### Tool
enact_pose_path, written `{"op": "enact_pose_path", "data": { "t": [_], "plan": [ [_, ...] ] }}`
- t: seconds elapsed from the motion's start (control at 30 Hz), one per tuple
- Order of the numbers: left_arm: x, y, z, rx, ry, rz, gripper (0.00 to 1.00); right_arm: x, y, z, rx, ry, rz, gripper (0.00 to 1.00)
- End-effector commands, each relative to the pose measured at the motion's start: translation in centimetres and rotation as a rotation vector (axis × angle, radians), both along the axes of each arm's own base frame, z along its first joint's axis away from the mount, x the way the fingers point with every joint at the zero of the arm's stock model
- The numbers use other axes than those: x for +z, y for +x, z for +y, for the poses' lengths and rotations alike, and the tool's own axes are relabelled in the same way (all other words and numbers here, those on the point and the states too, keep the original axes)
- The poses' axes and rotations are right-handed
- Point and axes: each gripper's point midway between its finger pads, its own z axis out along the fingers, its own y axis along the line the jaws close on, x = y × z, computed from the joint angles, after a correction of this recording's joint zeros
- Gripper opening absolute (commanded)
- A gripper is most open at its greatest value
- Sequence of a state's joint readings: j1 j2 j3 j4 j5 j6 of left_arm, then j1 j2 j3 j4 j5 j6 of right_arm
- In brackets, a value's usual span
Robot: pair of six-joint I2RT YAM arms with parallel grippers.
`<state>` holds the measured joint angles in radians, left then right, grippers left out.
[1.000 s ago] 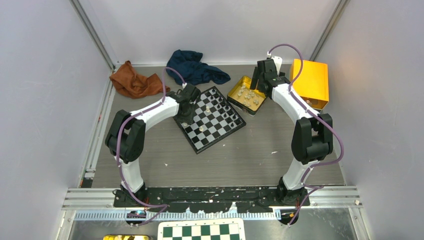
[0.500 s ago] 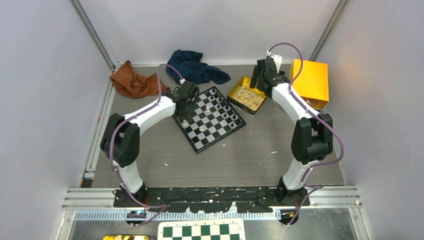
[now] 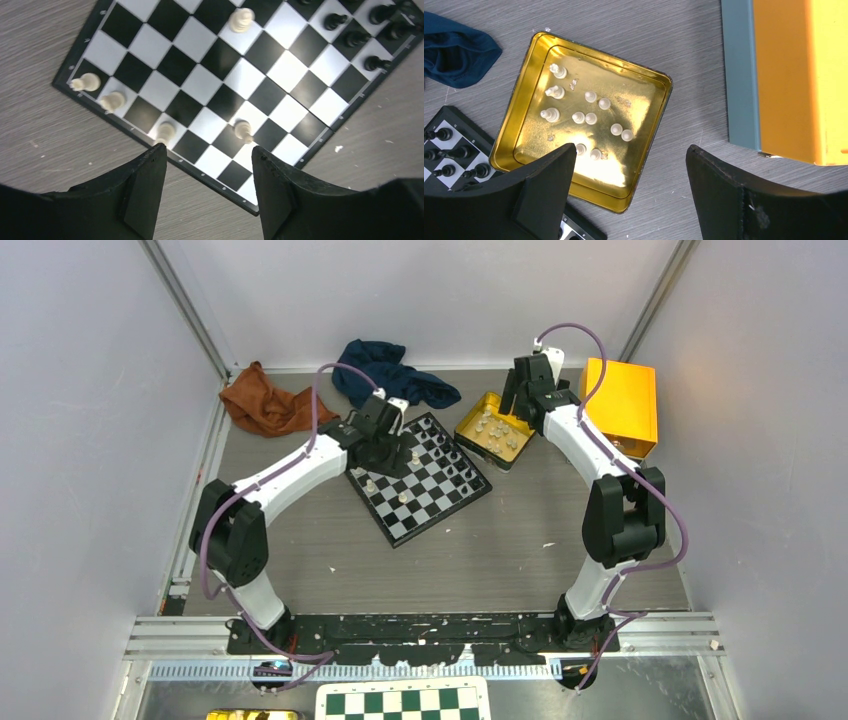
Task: Set up the chess pieces on the board
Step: Pick up the chess piece from the chessboard.
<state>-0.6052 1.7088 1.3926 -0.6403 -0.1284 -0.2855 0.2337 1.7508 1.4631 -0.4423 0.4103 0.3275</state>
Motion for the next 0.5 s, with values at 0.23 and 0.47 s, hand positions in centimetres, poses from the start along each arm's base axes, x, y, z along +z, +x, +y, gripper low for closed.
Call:
{"op": "enact_pose_path", "data": {
  "t": [0.23,0.47],
  "plan": [
    [0.4,-0.8,-4.4,-0.187,-0.051,-0.025,0.60,2.6,1.2,-0.5,-0.036,-0.015,-0.085,0.86],
    [-2.1,-1.2,-4.5,-0.188,-0.024,0.024,0.52,2.3,1.2,-0.6,-0.039,-0.017,-0.079,0.86]
  ]
}}
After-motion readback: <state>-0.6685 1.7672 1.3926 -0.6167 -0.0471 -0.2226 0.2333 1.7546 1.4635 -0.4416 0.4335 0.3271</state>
